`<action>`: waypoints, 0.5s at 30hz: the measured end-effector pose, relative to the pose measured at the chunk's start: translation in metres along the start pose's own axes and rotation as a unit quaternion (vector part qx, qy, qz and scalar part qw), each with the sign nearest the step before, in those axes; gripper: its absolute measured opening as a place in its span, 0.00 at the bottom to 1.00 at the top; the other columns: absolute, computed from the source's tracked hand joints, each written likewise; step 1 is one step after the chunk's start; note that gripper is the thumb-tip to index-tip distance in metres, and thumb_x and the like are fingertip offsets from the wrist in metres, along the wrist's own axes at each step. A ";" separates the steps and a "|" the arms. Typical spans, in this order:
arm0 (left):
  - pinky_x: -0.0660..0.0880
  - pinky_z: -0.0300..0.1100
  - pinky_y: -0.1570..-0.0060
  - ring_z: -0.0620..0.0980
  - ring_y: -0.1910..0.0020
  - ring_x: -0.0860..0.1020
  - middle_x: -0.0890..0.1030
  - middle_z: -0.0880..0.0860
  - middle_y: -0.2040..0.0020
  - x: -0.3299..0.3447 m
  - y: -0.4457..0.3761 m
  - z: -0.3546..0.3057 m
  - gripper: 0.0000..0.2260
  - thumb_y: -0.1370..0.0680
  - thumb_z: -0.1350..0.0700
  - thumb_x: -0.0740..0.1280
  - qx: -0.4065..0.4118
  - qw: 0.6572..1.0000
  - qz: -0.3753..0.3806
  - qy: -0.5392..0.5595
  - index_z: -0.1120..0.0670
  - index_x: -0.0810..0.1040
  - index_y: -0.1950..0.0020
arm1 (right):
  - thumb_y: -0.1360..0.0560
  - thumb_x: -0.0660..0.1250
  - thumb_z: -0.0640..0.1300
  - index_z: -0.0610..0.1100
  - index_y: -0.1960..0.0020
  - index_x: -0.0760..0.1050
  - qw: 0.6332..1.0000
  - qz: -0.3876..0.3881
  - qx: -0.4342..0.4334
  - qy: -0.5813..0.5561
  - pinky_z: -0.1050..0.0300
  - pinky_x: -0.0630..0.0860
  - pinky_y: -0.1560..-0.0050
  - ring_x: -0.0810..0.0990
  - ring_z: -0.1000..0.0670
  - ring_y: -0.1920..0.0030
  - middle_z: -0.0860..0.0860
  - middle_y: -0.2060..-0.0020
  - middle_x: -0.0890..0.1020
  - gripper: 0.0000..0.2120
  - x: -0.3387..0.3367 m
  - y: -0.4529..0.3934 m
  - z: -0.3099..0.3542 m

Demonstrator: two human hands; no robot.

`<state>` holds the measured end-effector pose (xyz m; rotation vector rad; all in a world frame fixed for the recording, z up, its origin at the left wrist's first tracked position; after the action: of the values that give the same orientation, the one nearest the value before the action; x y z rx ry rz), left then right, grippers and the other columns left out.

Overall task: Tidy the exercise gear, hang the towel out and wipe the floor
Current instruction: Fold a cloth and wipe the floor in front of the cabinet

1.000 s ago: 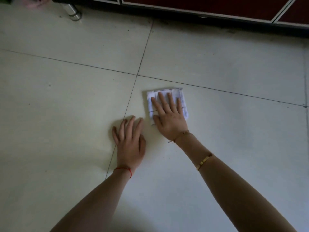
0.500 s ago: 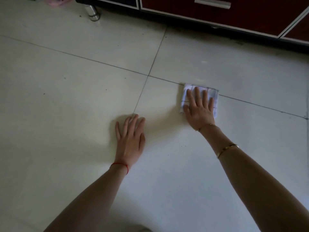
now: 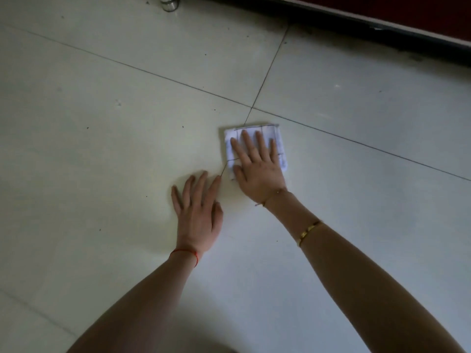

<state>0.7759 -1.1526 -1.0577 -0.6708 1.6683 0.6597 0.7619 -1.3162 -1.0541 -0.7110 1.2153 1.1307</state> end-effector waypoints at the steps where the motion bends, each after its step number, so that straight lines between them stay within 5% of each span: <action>1: 0.51 0.66 0.27 0.58 0.24 0.60 0.62 0.51 0.22 -0.001 0.000 0.000 0.26 0.22 0.52 0.54 0.000 1.000 0.000 0.004 0.47 0.63 0.23 | 0.20 0.48 0.53 0.50 0.21 0.49 1.000 -0.011 -0.013 -0.007 0.37 0.42 0.25 0.44 0.40 0.23 0.47 0.22 0.50 0.28 0.003 0.008 0.006; 8: 0.52 0.66 0.28 0.57 0.25 0.60 0.63 0.51 0.23 -0.006 0.000 -0.002 0.25 0.22 0.53 0.56 0.004 0.999 -0.026 0.026 0.48 0.64 0.24 | 0.21 0.49 0.56 0.50 0.22 0.54 0.998 -0.061 0.018 -0.022 0.38 0.44 0.25 0.47 0.41 0.22 0.48 0.22 0.54 0.29 -0.009 0.038 -0.049; 15: 0.51 0.67 0.28 0.59 0.25 0.61 0.64 0.52 0.24 -0.004 -0.002 -0.002 0.25 0.22 0.53 0.57 0.007 0.999 -0.029 0.021 0.48 0.66 0.24 | 0.20 0.46 0.56 0.52 0.21 0.44 0.989 -0.025 0.145 -0.013 0.39 0.37 0.25 0.40 0.42 0.23 0.48 0.22 0.45 0.29 -0.029 -0.040 -0.102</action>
<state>0.7762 -1.1552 -1.0536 -0.7237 1.6842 0.5965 0.7646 -1.4294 -1.0573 -0.5008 1.2998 0.8958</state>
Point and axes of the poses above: each hand's wrist, its own y-axis away from the middle knuckle, its own x-axis out of the palm, z = x × y, the point moved 8 cm from there along -y, towards the middle knuckle
